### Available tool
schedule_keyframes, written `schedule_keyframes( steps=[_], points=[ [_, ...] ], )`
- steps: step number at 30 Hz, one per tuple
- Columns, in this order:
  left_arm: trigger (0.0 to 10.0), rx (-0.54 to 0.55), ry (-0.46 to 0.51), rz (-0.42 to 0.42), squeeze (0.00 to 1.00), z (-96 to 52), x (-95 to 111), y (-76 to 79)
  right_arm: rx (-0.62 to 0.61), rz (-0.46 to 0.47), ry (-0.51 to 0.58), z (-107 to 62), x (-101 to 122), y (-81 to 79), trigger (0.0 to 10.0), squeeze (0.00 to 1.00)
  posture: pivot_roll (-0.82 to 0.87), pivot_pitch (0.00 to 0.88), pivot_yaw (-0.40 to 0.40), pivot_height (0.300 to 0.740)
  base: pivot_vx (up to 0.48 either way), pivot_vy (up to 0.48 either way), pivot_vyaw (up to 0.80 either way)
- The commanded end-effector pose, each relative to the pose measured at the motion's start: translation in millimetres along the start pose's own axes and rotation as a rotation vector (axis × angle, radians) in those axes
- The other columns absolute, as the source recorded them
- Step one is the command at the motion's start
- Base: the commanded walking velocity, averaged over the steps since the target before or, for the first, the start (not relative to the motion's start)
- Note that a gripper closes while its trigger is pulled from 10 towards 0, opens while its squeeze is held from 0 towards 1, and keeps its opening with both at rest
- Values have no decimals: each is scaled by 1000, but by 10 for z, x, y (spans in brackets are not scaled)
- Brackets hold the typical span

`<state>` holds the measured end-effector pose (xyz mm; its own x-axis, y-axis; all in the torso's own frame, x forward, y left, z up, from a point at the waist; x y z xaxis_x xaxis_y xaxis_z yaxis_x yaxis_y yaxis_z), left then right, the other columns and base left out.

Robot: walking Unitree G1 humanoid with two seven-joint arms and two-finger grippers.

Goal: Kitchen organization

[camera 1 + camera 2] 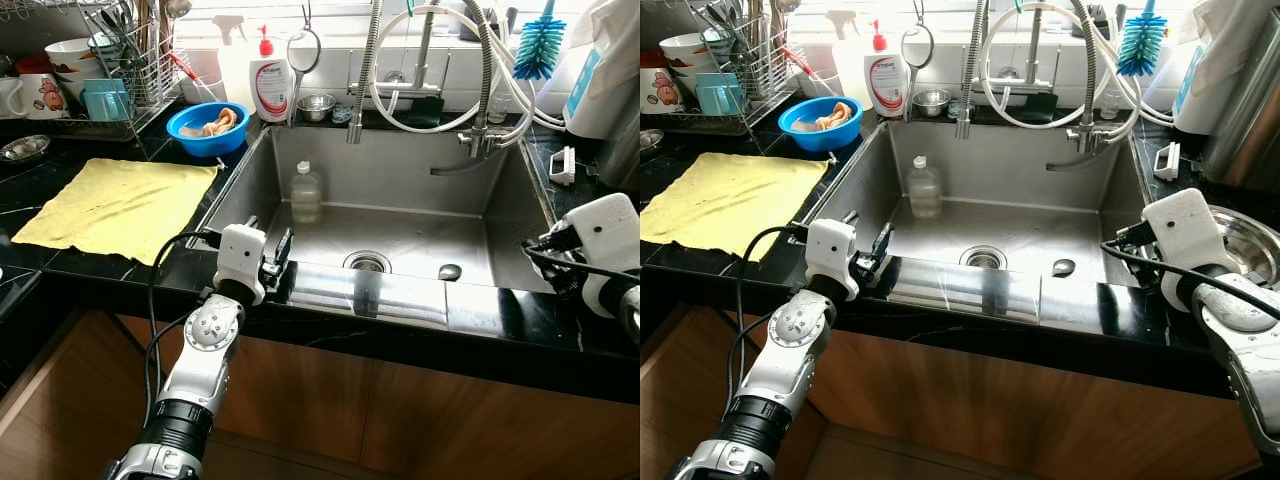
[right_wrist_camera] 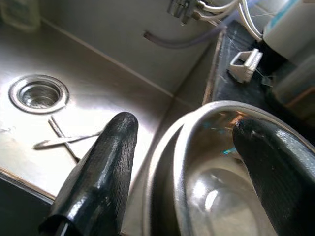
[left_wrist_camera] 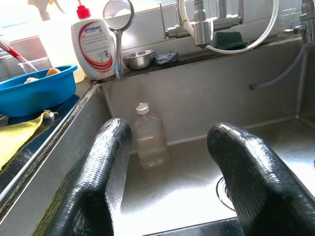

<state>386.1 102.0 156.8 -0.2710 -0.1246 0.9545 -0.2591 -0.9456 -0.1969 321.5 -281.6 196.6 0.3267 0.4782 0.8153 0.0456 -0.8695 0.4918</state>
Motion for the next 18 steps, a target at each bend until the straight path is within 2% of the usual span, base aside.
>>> schedule_keyframes(
  steps=[1,10,11,12,18],
  points=[
    [10000,-4,4,10,0,5,15,-11,-13,-28,-30,5,-51,11,10000,0,-69,0,55,740,0,0,0],
    [10000,-5,4,10,0,10,18,-14,-36,-19,-56,7,-115,40,10000,0,-68,0,57,740,0,0,0],
    [10000,-5,4,11,0,10,19,-15,-39,-17,-54,7,-113,41,314,0,-67,0,57,740,0,0,0],
    [10000,-5,5,11,0,11,21,-16,-39,-14,-52,8,-109,38,0,0,-67,0,57,740,0,0,0],
    [10000,-4,6,13,0,15,25,-18,-37,-13,-41,15,-88,24,0,0,-66,0,57,740,0,0,0]
  ],
)
Point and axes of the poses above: a point about 5 cm out from each wrist's last joint towards the gripper, its own z axis pointing out of the wrist towards the gripper, its own x axis along the axis of the wrist's last joint, y = z × x, the point moved 6 cm from there along z, pointing out of the wrist towards the gripper, and after that the axes turned 2 degrees about z, right-handed, at the moved point
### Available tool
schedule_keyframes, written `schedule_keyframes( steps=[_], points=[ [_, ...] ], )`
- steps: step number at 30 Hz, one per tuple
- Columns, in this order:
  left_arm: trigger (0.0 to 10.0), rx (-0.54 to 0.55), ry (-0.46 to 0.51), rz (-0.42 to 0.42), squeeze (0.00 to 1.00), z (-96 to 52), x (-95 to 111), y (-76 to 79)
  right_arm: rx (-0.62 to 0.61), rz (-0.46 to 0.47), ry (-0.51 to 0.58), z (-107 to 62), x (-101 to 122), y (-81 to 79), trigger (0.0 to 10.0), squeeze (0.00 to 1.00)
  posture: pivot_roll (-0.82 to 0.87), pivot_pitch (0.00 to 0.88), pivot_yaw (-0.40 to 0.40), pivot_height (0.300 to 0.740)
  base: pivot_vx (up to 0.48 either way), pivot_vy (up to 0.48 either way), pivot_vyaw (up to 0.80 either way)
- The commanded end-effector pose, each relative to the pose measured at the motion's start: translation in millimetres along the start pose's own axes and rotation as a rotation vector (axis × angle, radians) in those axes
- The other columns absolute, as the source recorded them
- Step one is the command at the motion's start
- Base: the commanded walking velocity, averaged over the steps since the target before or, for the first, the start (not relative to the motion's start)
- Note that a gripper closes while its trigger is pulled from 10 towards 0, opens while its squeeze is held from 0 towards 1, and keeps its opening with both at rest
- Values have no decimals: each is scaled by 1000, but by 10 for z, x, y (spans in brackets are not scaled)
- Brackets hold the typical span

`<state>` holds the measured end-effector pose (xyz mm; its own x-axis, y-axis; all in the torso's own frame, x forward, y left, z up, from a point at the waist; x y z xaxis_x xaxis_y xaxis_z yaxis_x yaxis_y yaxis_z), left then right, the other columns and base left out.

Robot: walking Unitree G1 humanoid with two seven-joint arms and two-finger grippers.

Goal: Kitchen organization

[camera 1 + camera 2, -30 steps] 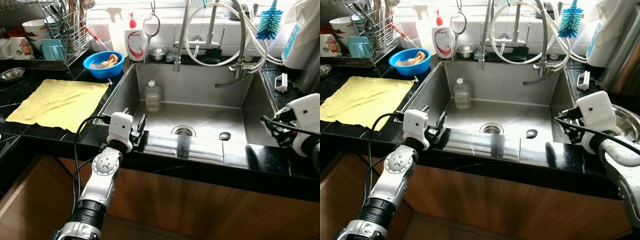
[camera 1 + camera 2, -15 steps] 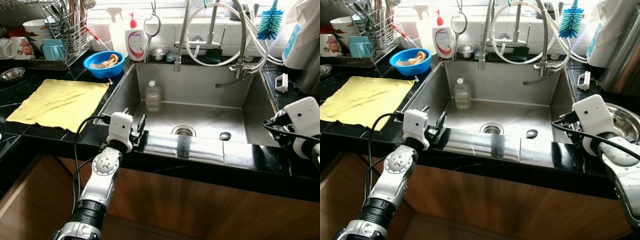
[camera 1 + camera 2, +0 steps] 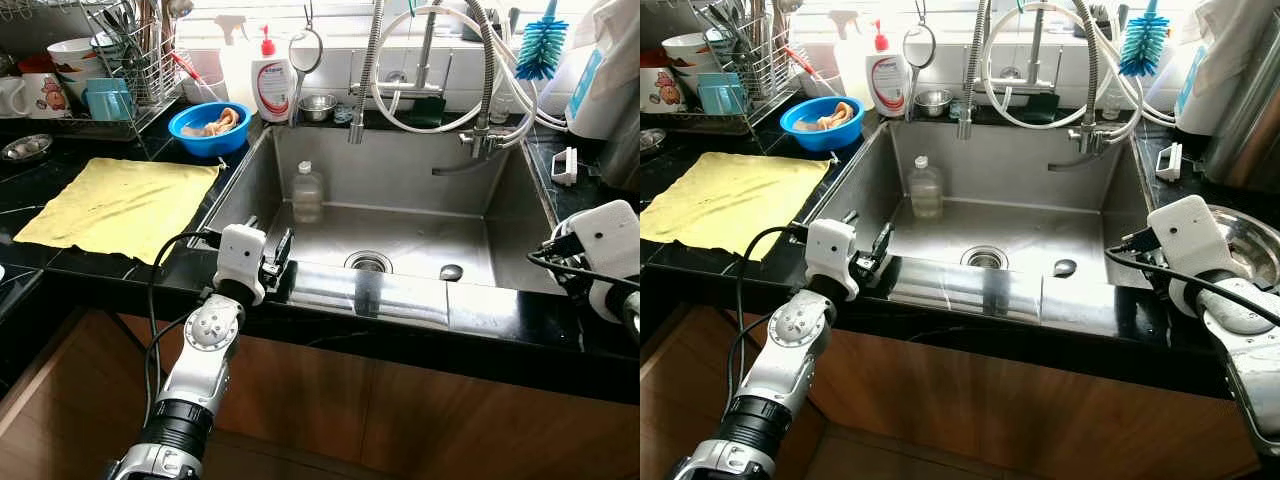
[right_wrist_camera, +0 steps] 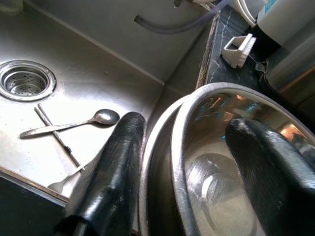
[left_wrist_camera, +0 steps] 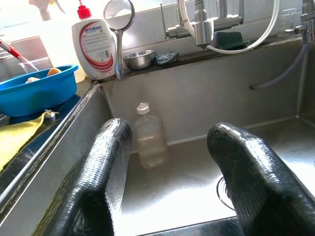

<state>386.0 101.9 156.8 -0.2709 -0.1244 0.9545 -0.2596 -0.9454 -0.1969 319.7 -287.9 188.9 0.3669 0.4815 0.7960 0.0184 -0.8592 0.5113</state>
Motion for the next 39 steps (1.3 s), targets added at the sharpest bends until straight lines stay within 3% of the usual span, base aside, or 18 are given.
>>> schedule_keyframes(
  steps=[1,32,35,38,39],
  points=[
    [10000,-4,6,14,0,15,25,-18,-4,-1,4,1,14,7,0,0,-66,0,57,740,0,0,0],
    [10000,-22,18,46,0,24,47,9,14,11,33,45,41,-66,0,0,-58,0,56,740,0,0,0],
    [10000,-27,17,51,0,20,45,20,-17,20,52,42,79,-12,0,0,-58,0,57,740,0,0,0],
    [10000,-32,18,52,0,16,44,38,-97,47,84,29,146,135,0,0,-60,0,57,740,0,0,0],
    [10000,-33,18,51,0,15,43,41,-155,52,91,16,166,251,0,0,-60,0,57,740,0,0,0]
  ],
)
Point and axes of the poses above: a point about 5 cm out from each wrist's last joint towards the gripper, its own z axis pointing out of the wrist towards the gripper, its own x axis along the axis of the wrist's last joint, y = z × x, the point moved 6 cm from there along z, pointing out of the wrist towards the gripper, and after that the axes turned 2 degrees about z, right-handed, at the moved point
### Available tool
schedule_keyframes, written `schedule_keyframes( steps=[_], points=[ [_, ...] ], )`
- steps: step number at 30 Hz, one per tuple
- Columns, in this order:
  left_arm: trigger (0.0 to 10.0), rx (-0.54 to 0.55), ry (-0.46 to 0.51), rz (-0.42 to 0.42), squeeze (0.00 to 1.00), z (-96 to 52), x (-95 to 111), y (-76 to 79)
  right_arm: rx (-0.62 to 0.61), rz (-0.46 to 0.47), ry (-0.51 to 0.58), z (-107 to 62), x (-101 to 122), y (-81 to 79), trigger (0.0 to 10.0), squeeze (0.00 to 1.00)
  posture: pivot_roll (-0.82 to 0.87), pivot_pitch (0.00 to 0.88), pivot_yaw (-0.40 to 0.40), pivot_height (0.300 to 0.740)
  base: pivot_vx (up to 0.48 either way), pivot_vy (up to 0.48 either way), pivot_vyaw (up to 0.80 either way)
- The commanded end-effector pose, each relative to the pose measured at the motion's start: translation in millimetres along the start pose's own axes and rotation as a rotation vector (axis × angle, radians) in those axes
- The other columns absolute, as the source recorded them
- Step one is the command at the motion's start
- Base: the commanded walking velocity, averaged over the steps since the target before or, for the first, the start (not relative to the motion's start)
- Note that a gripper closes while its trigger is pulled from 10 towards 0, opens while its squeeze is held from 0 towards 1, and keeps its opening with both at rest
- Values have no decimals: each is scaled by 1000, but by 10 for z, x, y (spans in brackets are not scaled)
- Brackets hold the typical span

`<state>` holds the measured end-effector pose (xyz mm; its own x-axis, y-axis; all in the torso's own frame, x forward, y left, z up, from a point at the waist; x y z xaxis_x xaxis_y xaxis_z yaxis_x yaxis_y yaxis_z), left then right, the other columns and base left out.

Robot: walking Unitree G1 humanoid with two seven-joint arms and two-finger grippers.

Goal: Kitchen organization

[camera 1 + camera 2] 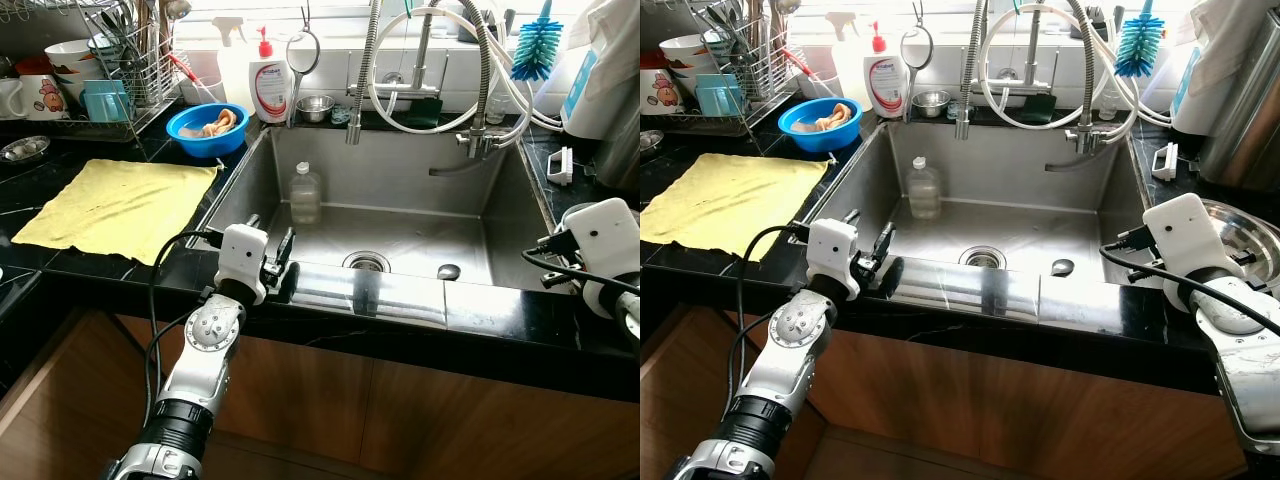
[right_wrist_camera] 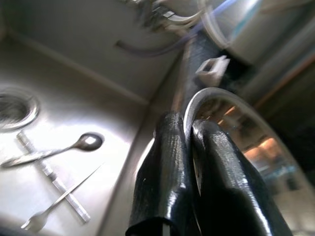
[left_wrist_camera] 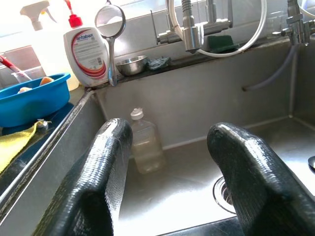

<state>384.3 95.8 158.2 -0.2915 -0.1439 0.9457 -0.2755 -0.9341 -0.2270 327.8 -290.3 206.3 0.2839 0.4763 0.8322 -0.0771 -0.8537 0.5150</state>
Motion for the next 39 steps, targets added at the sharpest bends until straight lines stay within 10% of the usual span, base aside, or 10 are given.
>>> schedule_keyframes(
  steps=[1,16,17,18,23,30,39],
  points=[
    [10000,-8,3,25,0,10,17,-18,-95,22,3,4,18,205,0,0,-60,0,57,740,0,0,0],
    [10000,-2,1,20,0,11,8,-18,-233,25,115,-55,414,465,0,0,-61,0,52,740,0,0,0],
    [10000,0,1,19,0,12,8,-20,-222,22,157,-57,516,448,2784,0,-63,0,52,740,0,0,0],
    [10000,1,2,19,0,13,8,-21,-206,25,199,-57,610,423,10000,0,-62,0,50,740,0,0,0],
    [10000,2,3,16,0,21,9,-12,-45,-14,373,-21,968,80,10000,0,-65,0,48,740,0,0,0],
    [10000,11,6,18,0,14,15,-45,243,157,478,55,1147,-505,10000,0,-49,0,45,740,0,0,0],
    [10000,18,12,24,0,19,28,-66,424,362,471,347,1103,-817,10000,0,-41,0,41,740,0,0,0]
  ],
)
Point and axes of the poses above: a point about 5 cm out from each wrist's last joint towards the gripper, its own z axis pointing out of the wrist towards the gripper, its own x axis along the axis of the wrist's last joint, y = z × x, the point moved 6 cm from there along z, pointing out of the wrist towards the gripper, and after that the axes turned 2 degrees about z, right-handed, at the moved point
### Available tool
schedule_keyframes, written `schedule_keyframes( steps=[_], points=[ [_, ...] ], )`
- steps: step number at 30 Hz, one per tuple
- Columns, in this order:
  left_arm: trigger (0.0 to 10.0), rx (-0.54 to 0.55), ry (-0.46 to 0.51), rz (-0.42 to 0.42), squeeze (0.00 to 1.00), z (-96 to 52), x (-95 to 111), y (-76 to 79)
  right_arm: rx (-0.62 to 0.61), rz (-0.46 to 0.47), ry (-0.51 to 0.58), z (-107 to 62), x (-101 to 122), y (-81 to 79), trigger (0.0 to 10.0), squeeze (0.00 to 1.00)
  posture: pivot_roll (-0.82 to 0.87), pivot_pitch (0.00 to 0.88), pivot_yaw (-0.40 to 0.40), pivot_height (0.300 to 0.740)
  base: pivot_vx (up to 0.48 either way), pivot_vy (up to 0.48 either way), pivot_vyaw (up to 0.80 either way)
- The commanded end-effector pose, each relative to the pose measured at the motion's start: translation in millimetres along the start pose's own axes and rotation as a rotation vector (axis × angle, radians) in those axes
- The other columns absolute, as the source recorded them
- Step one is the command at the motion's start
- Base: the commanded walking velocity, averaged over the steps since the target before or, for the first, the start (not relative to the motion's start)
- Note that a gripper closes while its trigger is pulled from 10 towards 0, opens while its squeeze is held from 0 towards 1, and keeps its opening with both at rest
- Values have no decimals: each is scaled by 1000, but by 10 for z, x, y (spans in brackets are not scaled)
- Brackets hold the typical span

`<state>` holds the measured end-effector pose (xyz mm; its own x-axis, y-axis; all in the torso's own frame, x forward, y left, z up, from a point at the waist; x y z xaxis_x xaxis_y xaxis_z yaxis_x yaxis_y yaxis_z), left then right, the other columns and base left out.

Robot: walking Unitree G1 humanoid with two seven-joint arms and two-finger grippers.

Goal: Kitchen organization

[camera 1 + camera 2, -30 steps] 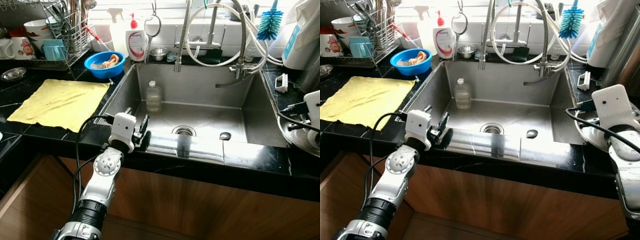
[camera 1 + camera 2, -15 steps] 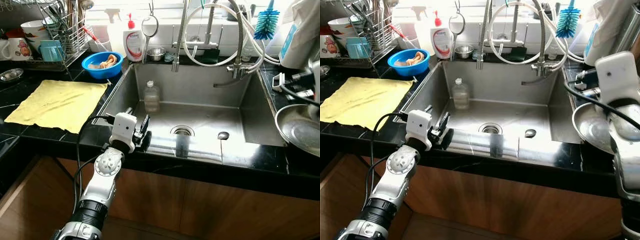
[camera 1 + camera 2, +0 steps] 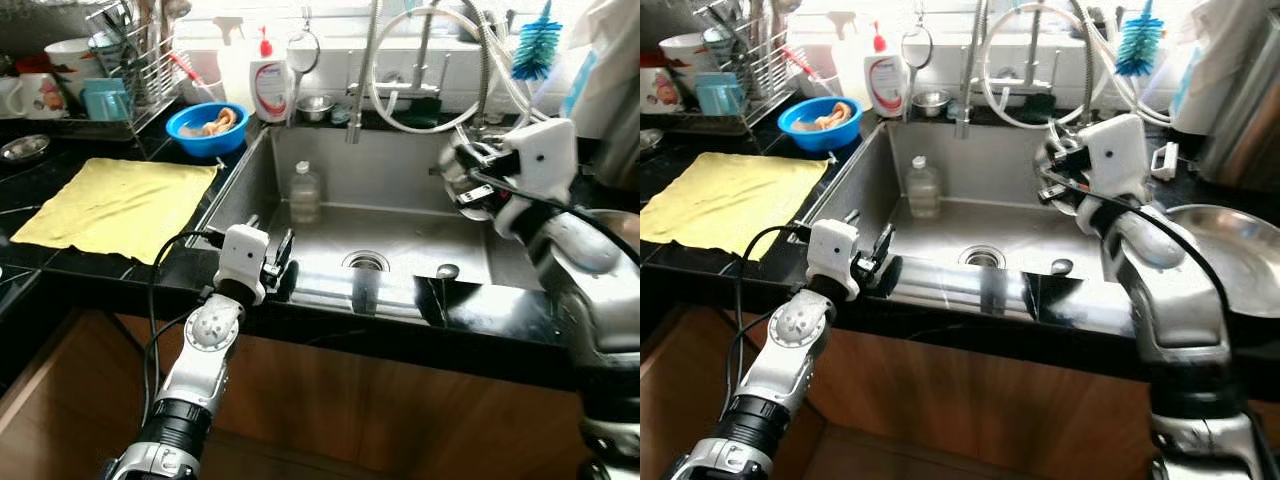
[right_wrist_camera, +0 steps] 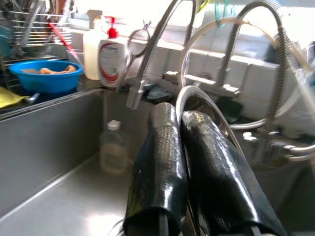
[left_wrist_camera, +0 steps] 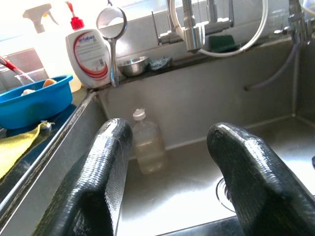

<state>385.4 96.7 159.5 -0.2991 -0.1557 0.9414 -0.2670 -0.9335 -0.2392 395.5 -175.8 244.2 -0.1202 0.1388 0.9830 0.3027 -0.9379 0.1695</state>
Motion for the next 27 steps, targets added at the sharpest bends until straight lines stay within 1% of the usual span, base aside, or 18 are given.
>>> schedule_keyframes(
  steps=[1,2,3,10,13,18,21,26,27],
  points=[
    [10000,14,8,10,0,9,18,-50,13,43,21,51,7,20,10000,0,-41,0,41,740,0,0,0],
    [10000,13,9,11,0,8,21,-49,4,93,-1,109,-119,67,10000,0,-40,0,40,740,0,0,0],
    [10000,13,10,11,0,7,22,-48,1,109,-8,128,-164,83,10000,0,-35,0,39,740,0,0,0],
    [10000,17,10,13,0,5,26,-62,-31,188,-60,236,-468,130,10000,0,-35,0,39,740,0,0,0],
    [10000,19,10,12,0,5,28,-63,-43,224,-59,257,-531,144,10000,0,-32,0,37,740,0,0,0],
    [10000,19,10,11,0,5,25,-57,-43,238,-82,267,-652,142,10000,0,-32,0,35,740,0,0,0],
    [10000,20,9,11,0,2,23,-58,-69,240,-134,241,-840,154,10000,0,-32,0,35,740,0,0,0],
    [10000,21,7,12,0,1,18,-63,-72,243,-139,242,-886,152,10000,0,-32,0,35,740,0,0,0],
    [10000,21,8,13,0,1,21,-66,-73,247,-136,251,-882,153,10000,63,-29,0,37,740,0,0,0]
  ],
)
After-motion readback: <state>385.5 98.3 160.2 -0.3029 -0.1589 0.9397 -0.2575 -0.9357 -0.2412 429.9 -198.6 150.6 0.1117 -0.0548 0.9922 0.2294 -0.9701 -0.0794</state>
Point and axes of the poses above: a point about 5 cm out from each wrist's last joint towards the gripper, its own z axis pointing out of the wrist towards the gripper, its own x axis along the axis of the wrist's last joint, y = z × x, the point moved 6 cm from there along z, pointing out of the wrist towards the gripper, and after that the axes turned 2 degrees about z, right-handed, at the moved point
